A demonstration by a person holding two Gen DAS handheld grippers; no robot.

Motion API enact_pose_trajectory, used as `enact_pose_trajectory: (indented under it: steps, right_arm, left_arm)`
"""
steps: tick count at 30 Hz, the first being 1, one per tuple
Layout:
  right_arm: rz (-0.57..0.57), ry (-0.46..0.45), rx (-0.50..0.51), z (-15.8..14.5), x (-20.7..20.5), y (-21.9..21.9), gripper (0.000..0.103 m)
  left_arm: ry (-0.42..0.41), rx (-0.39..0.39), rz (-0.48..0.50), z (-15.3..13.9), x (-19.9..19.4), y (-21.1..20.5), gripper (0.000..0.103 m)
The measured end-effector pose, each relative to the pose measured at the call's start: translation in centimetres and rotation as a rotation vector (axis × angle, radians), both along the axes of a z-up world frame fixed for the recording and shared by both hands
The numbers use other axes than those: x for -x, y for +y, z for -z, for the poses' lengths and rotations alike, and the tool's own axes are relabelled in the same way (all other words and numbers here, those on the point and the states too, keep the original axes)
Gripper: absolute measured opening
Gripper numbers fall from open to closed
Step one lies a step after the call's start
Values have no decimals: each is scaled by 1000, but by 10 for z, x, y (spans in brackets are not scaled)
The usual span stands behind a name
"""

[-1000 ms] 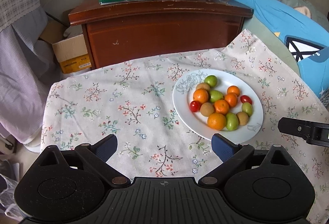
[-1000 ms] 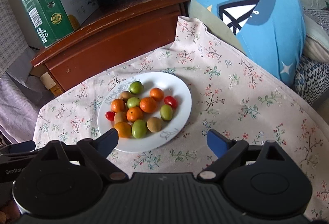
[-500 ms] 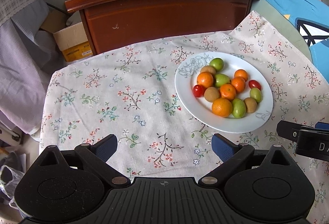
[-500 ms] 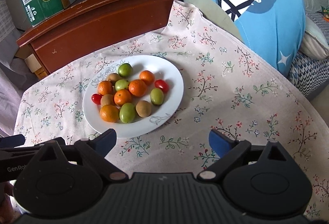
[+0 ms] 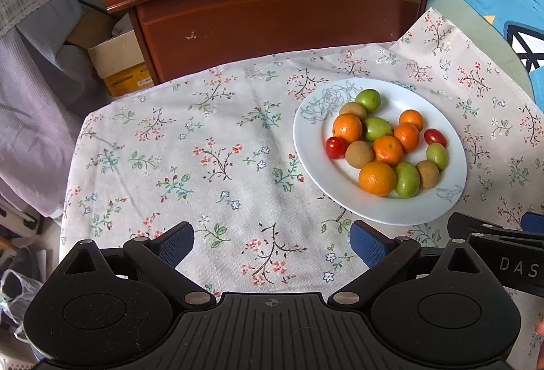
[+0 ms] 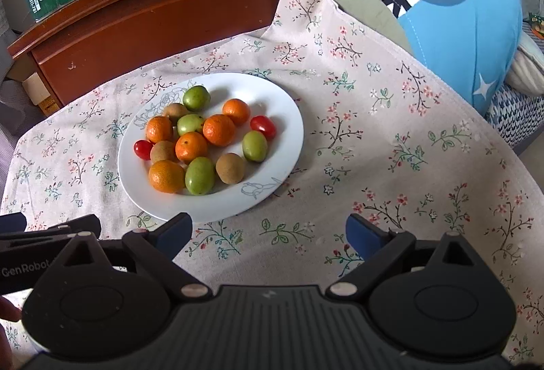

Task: Organize fruits

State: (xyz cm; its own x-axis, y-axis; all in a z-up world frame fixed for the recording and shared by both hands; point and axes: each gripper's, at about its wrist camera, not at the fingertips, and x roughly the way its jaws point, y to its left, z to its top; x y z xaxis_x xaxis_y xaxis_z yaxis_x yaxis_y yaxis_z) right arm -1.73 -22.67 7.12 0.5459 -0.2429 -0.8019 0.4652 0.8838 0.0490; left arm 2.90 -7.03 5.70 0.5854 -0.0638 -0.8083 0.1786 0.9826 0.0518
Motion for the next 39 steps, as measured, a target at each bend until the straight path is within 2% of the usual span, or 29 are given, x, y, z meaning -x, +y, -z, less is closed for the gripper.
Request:
enact_pose_trajectory:
  steps: [39]
  right_arm:
    - [15, 39, 45, 12, -10, 4, 97]
  left_arm:
    - [10, -65, -5, 15, -7, -7, 99]
